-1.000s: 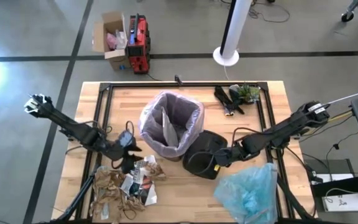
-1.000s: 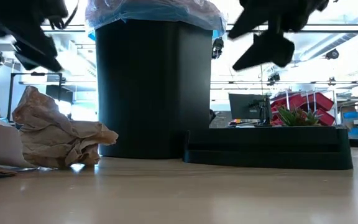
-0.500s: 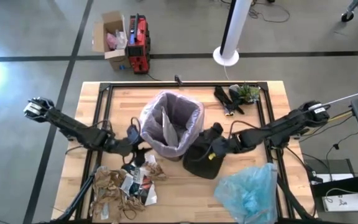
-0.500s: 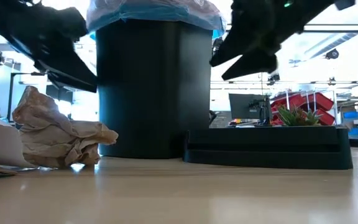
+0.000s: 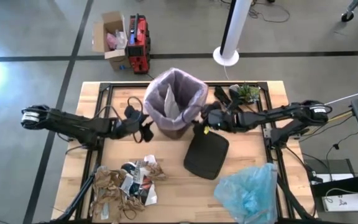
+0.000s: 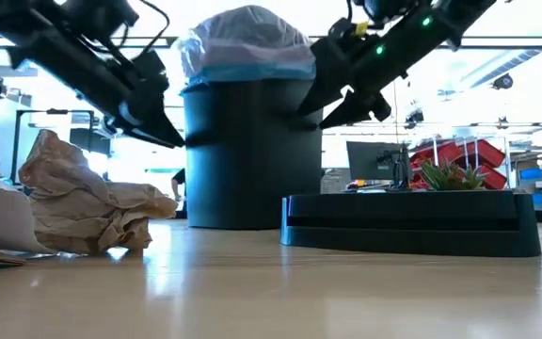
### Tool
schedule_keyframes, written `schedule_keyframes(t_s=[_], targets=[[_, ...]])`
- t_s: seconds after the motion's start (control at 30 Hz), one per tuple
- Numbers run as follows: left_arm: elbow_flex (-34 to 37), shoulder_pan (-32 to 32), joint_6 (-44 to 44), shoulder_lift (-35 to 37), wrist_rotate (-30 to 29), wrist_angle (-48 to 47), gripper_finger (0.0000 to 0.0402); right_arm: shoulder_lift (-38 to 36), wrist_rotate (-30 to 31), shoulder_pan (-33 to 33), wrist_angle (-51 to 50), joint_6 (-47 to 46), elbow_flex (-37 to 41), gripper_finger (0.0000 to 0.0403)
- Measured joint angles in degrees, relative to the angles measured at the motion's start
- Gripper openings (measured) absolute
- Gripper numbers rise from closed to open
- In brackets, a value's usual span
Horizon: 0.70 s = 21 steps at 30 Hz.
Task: Place trash/remove bag and relplace
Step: Move the black trash bin to the top center of the table, then put the brown napkin into the black trash bin
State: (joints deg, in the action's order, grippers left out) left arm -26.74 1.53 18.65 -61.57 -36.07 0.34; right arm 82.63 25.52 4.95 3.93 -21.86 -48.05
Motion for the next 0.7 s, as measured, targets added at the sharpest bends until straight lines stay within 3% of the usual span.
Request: schedule_keyframes(t_s=[0.13,0.3,0.43,0.6,0.7], targets=[[-0.55,4.97,2.62,-0.64,0.41,2.20,0.0155,-0.06,-0.48,3.58,-0.47,-0.59,0.00,0.0309],[-2.31,4.55,3.70,1.38,1.53,0.02,0.0157,-1.87,-3.63,3.41,-3.45,-1.98,-0.04,0.0309],[-5.13,1.32,6.78,4.10,2.19,-5.67,0.0150,-3.89,-3.43,0.56,-9.82,-7.32,-0.07,0.0309],[-9.81,-5.14,9.45,8.25,1.84,-8.26,0.0134,-6.48,-3.37,-5.55,-10.55,-11.08,-0.07,0.0309],[-13.96,-10.04,10.04,10.10,-4.10,-8.16,0.0122,-8.24,-3.02,-8.99,-11.04,-16.45,-0.07,0.0309]])
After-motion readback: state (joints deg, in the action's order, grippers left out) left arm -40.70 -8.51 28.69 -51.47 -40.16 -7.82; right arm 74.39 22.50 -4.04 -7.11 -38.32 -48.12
